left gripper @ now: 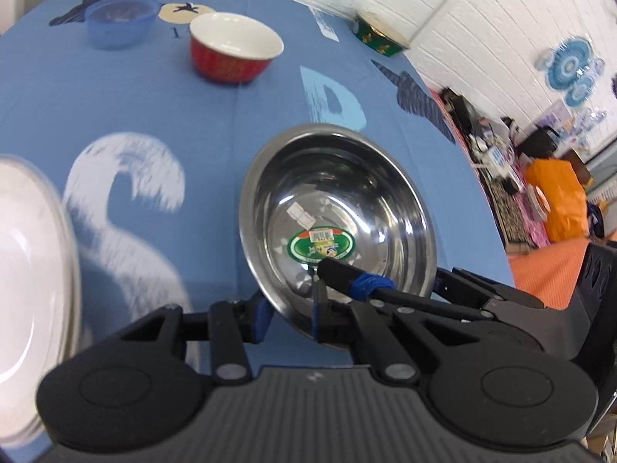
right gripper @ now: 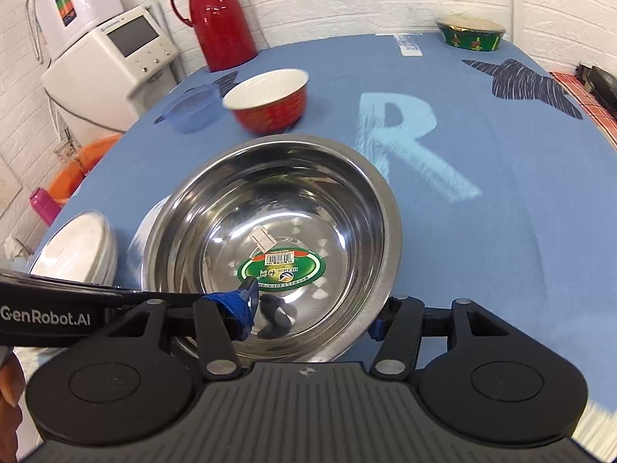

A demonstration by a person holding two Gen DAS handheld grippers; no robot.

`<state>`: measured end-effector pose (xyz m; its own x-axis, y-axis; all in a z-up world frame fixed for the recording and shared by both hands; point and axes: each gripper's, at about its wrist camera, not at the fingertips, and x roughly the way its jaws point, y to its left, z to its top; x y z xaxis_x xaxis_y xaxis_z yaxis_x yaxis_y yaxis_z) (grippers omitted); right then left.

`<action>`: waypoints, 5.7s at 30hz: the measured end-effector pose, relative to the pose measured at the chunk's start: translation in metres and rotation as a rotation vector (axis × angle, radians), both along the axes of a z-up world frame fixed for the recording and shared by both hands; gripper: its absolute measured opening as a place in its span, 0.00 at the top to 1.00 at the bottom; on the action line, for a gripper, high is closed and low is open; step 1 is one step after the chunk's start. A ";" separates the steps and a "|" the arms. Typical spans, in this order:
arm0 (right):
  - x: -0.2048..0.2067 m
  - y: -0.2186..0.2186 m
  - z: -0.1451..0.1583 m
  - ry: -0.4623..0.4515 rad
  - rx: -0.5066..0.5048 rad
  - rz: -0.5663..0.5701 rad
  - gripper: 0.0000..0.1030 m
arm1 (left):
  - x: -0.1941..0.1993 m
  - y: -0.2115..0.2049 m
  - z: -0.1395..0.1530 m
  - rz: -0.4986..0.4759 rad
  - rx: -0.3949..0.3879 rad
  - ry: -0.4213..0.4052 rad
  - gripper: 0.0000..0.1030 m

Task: Organize plates and bowls
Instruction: 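Grasp the steel bowl rim with the right tool, then carry the steel bowl beside the plate stack and open the right tool, then move the right tool to the rim of the red bowl, then grasp the red bowl rim with the right tool and lift it, then lower the red bowl into the steel bowl and open the right tool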

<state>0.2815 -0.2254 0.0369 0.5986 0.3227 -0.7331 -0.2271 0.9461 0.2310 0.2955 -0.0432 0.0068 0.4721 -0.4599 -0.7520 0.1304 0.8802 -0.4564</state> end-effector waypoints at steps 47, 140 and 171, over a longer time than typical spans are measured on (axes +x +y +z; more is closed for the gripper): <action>-0.079 -0.041 -0.016 -0.039 0.328 -0.431 0.55 | -0.053 0.053 0.023 0.042 -0.063 -0.149 0.11; 0.095 0.069 0.060 -0.037 -0.157 0.166 0.78 | 0.101 0.057 0.052 0.121 0.037 0.016 1.00; -0.019 0.030 0.010 0.060 -0.069 0.026 0.74 | 0.007 0.026 0.017 -0.020 -0.039 0.058 0.20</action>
